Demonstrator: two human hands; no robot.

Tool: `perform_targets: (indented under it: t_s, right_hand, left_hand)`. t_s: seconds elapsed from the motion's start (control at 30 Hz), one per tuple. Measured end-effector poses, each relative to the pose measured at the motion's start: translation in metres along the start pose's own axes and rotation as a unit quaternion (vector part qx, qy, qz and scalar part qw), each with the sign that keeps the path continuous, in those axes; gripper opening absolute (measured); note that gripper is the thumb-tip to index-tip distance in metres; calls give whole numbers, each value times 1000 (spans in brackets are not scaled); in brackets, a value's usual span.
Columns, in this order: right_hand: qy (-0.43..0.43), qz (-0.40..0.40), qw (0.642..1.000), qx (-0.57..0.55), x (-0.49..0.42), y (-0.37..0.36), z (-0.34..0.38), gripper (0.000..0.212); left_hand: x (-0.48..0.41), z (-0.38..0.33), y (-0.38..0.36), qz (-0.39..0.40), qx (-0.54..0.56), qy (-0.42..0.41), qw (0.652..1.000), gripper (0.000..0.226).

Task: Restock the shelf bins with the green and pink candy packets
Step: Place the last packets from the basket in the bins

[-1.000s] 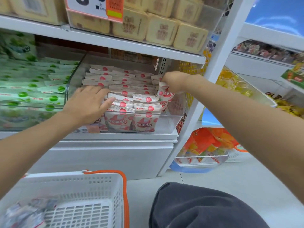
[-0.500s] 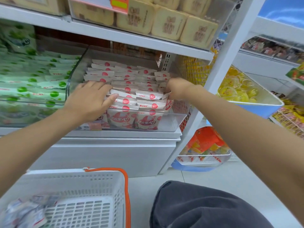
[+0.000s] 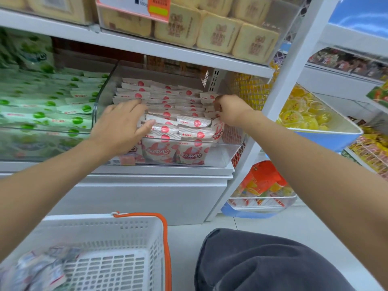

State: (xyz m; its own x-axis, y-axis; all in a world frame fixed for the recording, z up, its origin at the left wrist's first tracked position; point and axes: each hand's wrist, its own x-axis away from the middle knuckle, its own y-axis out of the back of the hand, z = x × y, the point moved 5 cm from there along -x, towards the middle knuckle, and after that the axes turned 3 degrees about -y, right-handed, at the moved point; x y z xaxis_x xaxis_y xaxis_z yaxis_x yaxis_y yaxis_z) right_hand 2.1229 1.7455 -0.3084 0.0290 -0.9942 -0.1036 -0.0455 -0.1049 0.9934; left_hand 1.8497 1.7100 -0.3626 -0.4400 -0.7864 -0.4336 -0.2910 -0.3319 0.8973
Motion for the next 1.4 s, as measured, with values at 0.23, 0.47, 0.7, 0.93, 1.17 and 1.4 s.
perform_targets:
  t_s: [0.23, 0.47, 0.7, 0.93, 1.17, 1.4]
  right_hand:
    - [118, -89, 981, -125, 67, 13, 75, 13]
    - [224, 34, 950, -214, 160, -72, 199, 13]
    - [318, 298, 900, -25, 234, -196, 268, 27]
    - [385, 364, 845, 76, 269, -247, 290, 27]
    - [369, 380, 843, 96, 267, -256, 286, 35]
    - [339, 393, 854, 41, 258, -247, 285, 25]
  left_hand:
    - [53, -33, 24, -144, 88, -6, 986, 9]
    - [185, 2, -21, 93, 239, 205, 945, 7]
    - [326, 69, -88, 419, 125, 248, 865, 19]
    - [452, 99, -138, 628, -10, 262, 733, 54]
    - [477, 84, -144, 560, 0, 344, 754, 77]
    - [436, 93, -139, 498, 37, 339, 797, 54]
